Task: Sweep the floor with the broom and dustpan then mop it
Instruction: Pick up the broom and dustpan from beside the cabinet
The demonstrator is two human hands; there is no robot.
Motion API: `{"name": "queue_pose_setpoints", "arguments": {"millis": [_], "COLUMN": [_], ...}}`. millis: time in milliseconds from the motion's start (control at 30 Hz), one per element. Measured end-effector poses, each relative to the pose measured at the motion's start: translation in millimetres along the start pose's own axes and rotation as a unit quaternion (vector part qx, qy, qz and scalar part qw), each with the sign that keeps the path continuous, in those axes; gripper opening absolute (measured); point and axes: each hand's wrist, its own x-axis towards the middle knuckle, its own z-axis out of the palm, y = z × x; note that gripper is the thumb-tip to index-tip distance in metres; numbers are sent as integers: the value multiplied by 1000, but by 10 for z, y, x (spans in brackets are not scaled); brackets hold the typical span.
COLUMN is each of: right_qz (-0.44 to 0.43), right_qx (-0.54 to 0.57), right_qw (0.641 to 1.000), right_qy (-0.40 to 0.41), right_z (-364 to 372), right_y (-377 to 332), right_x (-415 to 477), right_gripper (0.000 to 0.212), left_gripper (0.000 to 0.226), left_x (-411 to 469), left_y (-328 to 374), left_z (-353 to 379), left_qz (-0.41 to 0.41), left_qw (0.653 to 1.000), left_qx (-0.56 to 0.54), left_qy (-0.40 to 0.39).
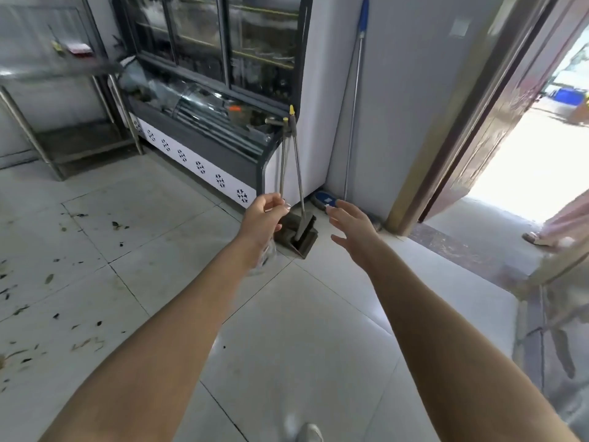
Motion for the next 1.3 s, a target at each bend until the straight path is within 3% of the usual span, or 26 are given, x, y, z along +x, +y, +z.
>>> {"name": "queue_pose_setpoints", "arguments": {"millis": [467,1000,1300], "right_qz": [18,5,12], "right_qx": [-16,-59,-49], "right_qw": [997,994,994], "right_qy": [-74,-93,-98], "right_z": [-335,75,242], "right_y": [-580,-1124,-1411], "right_x": [2295,4941,5992], "right_gripper": [54,55,40], "left_gripper": [25,35,35], "left_x": [1882,4675,5660], "left_y": [87,173,202], "left_z": [700,792,842], "left_qz": [-19,-25,-27], "left_qw": [996,994,992], "left_qx": [11,7,0], "left_qy": [90,103,122]}}
